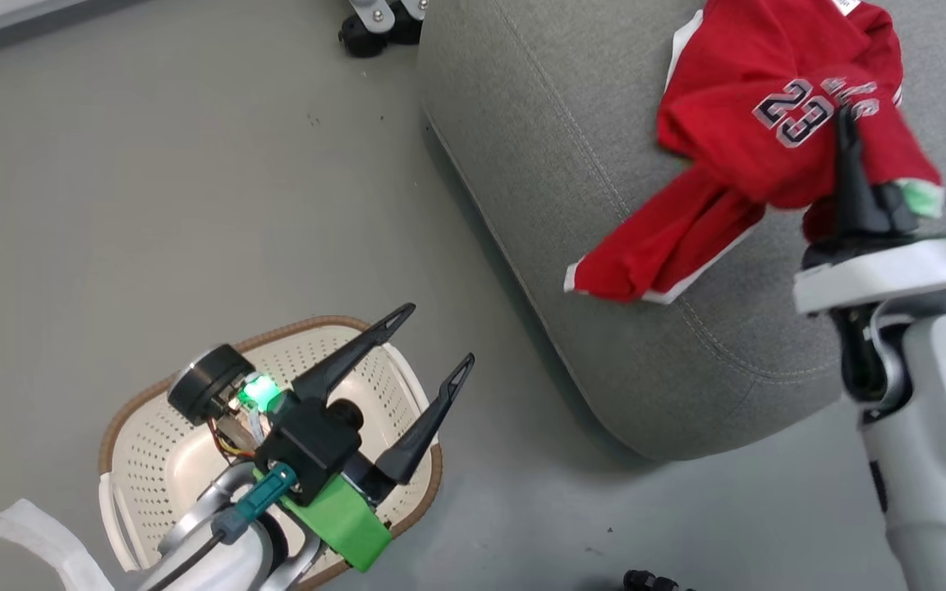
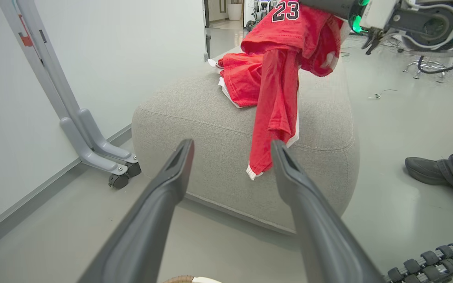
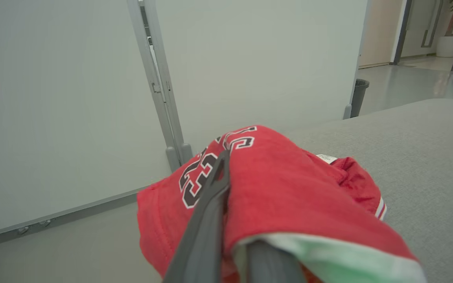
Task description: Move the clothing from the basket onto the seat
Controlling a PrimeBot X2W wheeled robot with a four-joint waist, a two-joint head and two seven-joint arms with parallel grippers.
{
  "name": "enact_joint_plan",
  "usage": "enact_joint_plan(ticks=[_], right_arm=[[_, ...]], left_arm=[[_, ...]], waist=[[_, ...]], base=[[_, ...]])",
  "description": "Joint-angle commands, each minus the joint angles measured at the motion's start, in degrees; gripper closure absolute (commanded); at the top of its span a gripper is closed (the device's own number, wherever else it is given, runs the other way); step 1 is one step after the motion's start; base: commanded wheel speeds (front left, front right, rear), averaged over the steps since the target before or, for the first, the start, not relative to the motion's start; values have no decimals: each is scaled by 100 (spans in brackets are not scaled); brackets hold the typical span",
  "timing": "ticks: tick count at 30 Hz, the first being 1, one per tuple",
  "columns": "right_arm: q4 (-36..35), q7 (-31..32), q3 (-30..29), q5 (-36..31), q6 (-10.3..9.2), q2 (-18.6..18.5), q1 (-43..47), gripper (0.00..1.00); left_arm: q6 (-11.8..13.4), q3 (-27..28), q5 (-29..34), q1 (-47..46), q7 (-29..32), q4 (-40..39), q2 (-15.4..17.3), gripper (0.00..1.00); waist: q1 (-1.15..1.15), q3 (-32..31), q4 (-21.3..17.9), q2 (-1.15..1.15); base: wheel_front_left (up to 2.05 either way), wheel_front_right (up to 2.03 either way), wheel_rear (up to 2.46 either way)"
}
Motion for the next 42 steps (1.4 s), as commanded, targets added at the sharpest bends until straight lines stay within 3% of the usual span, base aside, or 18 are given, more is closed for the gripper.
enact_joint_plan(ticks=[1,10,18,23,24,25,26,33,42], right_arm=[[30,-38,-153,68,-2,-55,-250,100],[482,-69,-952,306,-2,-535,-1621,100],[1620,-69,-1379,476,-2,-974,-2573,100],[2306,-70,-1467,479,-2,-995,-2805,99],[2354,-70,-1483,452,-2,-986,-2824,62],[2387,-70,-1517,423,-2,-976,-2814,51],[2449,-70,-1550,396,-2,-949,-2766,2],[2462,-71,-1698,169,-2,-729,-2342,0],[1673,-72,-1740,-87,-2,-225,-1310,0]], left_arm=[[-26,60,99,-173,34,-68,108,0],[-27,272,232,-796,209,-499,342,0],[-36,364,306,-1174,196,-667,478,0],[-53,343,347,-1318,172,-687,532,0],[-56,332,344,-1335,167,-675,531,0],[-59,324,342,-1350,172,-667,534,0],[-60,318,335,-1367,173,-650,537,0],[-23,270,263,-1312,101,-485,488,0],[227,349,65,-952,-151,-248,382,0]], waist=[[0,461,34,0],[0,1516,509,0],[0,2192,810,0],[0,2411,869,0],[0,2430,874,0],[0,2444,875,0],[0,2452,876,0],[0,2253,835,0],[0,1565,706,0]], base=[[0,0,0],[0,0,0],[0,0,0],[0,0,0],[0,0,0],[0,0,0],[0,0,0],[0,0,0],[0,0,0]])
